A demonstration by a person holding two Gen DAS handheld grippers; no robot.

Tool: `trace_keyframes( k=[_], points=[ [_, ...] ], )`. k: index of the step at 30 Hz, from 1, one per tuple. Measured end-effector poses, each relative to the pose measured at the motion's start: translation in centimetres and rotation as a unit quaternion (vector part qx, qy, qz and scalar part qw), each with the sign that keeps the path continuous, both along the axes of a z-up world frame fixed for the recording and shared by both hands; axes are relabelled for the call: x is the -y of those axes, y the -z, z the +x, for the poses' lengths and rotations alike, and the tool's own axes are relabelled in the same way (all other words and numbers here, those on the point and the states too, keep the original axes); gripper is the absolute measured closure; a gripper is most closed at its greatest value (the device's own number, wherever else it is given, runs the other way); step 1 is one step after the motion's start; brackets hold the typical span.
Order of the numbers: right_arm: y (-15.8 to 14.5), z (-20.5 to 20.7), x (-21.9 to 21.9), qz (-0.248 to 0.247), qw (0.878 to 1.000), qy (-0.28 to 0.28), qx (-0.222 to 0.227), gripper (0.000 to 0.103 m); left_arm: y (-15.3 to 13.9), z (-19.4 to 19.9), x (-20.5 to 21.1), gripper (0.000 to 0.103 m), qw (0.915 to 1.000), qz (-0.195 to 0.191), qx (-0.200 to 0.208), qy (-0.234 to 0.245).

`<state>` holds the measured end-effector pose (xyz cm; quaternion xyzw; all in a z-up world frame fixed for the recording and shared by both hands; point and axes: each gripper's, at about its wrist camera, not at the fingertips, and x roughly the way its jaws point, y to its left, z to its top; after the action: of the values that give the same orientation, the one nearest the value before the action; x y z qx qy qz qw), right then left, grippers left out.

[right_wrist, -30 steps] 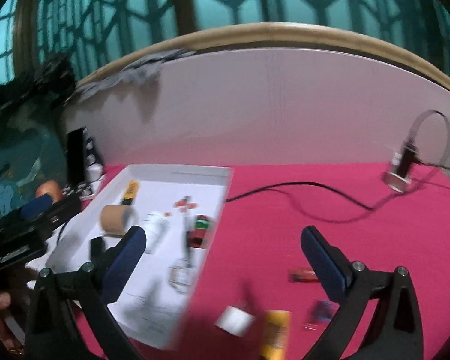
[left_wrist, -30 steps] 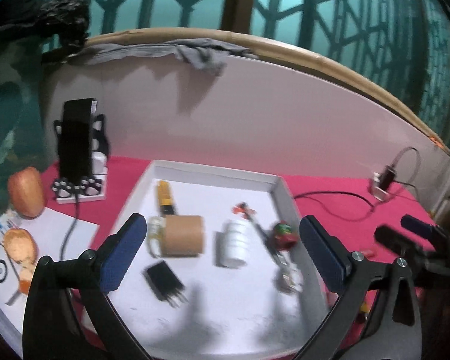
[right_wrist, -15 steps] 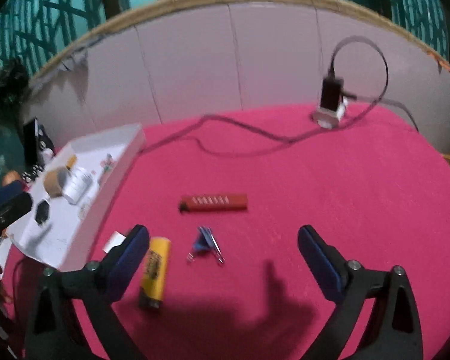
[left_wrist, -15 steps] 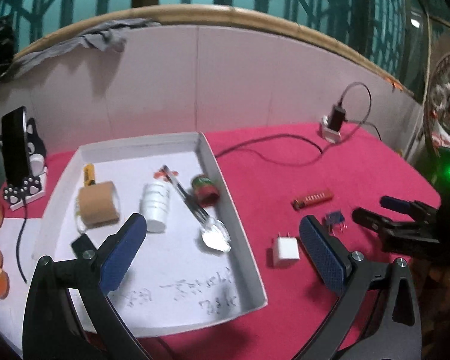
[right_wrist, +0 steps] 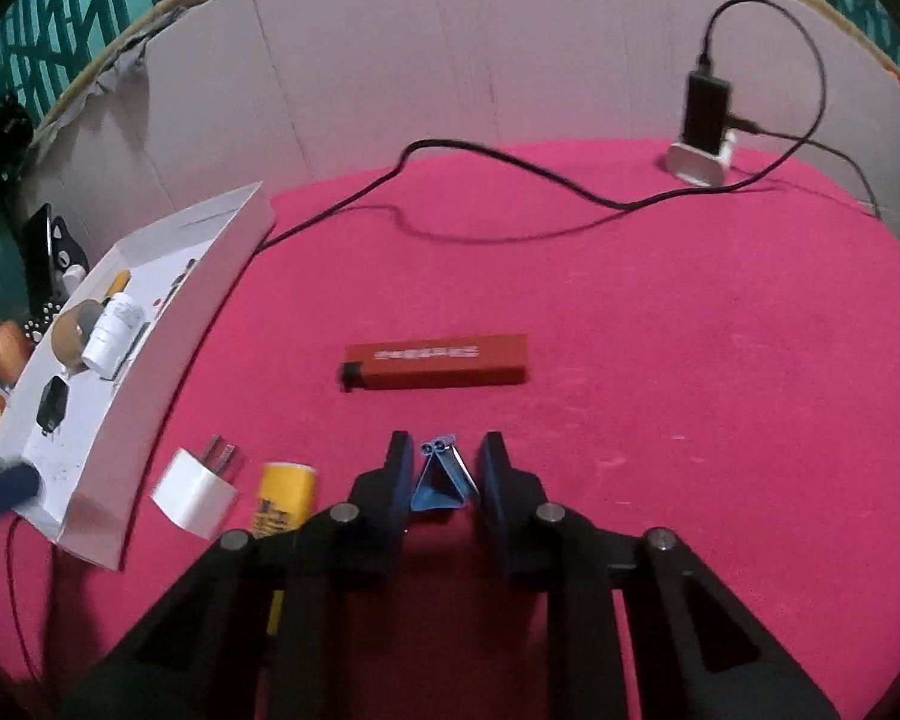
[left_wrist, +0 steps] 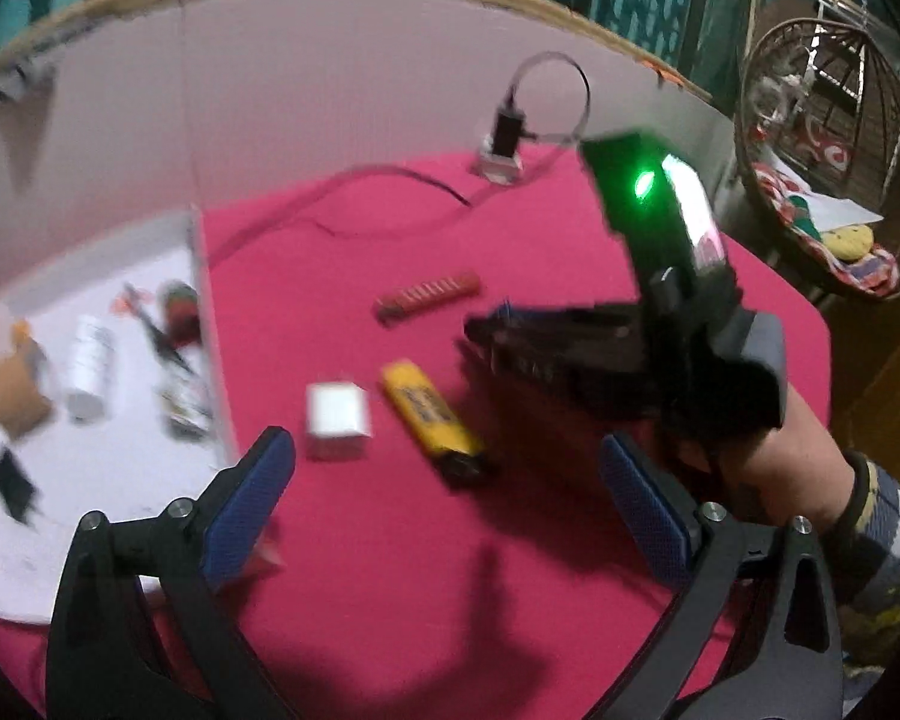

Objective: Organize rigid objects
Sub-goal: 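Grasp the blue binder clip with the right gripper while the left grasps the yellow battery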

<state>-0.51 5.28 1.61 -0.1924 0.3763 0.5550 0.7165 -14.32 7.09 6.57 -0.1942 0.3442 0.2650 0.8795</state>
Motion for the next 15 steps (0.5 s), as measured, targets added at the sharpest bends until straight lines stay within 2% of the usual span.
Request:
trace_keyframes(
  k=[4,6,9,11,15],
  points=[
    [0.1,3.2,2.8,0.006,0.999,0.042,-0.013,0.081,1.3,1.7,-0.2,0.010,0.9987,-0.051,-0.003,0.006],
    [0.1,4.8,4.2,0.011,0.998,0.059,-0.027,0.081,1.8,2.7,-0.5,0.024,0.9970,-0.076,-0.009,0.006],
    [0.2,5.8,5.4,0.025,0.996,0.067,-0.054,0.081,2.9,3.7,-1.0,0.026,0.9944,-0.102,-0.027,-0.002],
    [0.2,5.9,5.4,0.027,0.996,0.067,-0.060,0.081,3.4,4.4,-1.1,0.026,0.9945,-0.094,-0.044,-0.010],
    [0.2,6.1,5.7,0.033,0.995,0.066,-0.073,0.081,3.4,5.9,-1.4,0.026,0.9953,-0.050,-0.080,-0.024]
  ],
)
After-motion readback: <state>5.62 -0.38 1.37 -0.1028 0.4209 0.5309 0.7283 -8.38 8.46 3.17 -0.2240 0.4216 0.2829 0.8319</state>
